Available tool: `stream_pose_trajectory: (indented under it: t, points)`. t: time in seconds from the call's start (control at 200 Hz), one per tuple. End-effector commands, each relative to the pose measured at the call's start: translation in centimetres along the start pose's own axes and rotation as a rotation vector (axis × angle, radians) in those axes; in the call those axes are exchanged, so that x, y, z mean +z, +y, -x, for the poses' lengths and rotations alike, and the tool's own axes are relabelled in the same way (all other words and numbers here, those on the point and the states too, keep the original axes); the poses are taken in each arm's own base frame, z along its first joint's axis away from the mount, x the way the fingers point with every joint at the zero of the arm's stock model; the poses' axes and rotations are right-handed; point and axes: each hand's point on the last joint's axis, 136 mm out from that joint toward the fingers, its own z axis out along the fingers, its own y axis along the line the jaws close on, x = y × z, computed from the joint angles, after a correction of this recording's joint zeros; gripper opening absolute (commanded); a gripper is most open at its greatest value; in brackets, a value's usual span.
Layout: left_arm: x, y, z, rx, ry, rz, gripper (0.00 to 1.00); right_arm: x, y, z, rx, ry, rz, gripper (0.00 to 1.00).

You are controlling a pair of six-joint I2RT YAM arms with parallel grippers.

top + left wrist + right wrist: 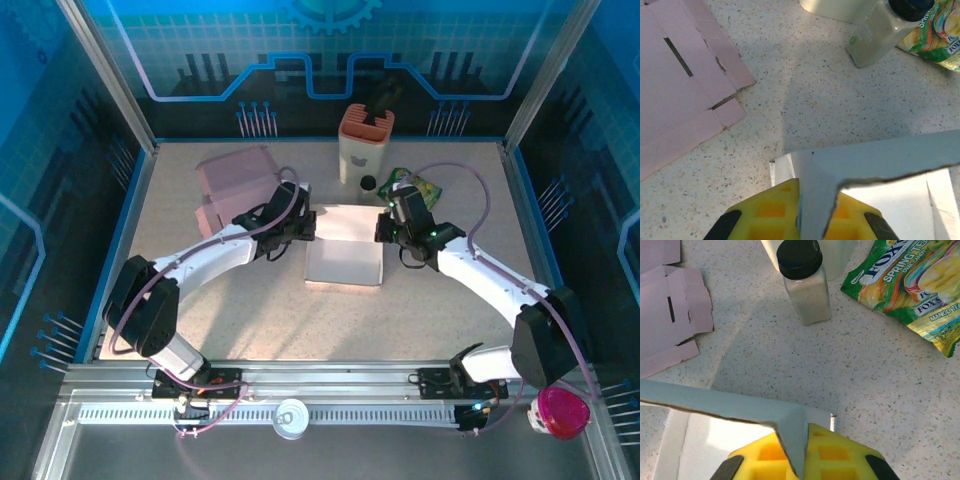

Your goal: Fold the paper box

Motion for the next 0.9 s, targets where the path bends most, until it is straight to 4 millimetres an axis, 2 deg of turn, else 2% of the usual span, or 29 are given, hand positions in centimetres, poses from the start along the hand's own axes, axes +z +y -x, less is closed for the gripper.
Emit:
stream_pose_trajectory:
  t: [0.0, 0.15, 0.16, 0.18, 0.35, 0.51, 0.645, 0.895]
  points:
    - [-0.4, -3.3, 1.0, -0.011, -0.071, -0.166, 0.00, -0.2, 3.2, 0.8, 0.069, -0.065, 0.126, 0.00]
    - [-0.7, -3.5, 0.5, -0.003, -0.094, -0.207, 0.00, -0.5, 3.7, 0.9, 0.089, -0.105, 0.136, 0.00]
    - [-0.7, -3.5, 0.5, -0.004, -0.096, -0.211, 0.00, -0.2, 3.3, 0.1, 0.084, -0.091, 0.127, 0.00]
    - [-0.8, -3.6, 0.4, -0.001, -0.097, -0.219, 0.00, -0.2, 3.2, -0.2, 0.080, -0.091, 0.125, 0.00]
    - [-1.7, -3.6, -0.5, -0.001, -0.138, -0.270, 0.00, -0.7, 3.0, -1.3, 0.042, -0.162, 0.126, 0.00]
    - [-2.1, -3.4, -2.2, -0.009, -0.160, -0.324, 0.00, -1.2, 2.8, -2.4, 0.014, -0.227, 0.139, 0.00]
    - [-2.3, -4.0, -3.3, -0.003, -0.155, -0.357, 0.00, -1.4, 3.3, -3.3, -0.018, -0.251, 0.162, 0.00]
    - [-1.5, -3.7, -6.2, -0.010, -0.126, -0.349, 0.00, -1.6, 3.1, -5.2, -0.065, -0.311, 0.160, 0.00]
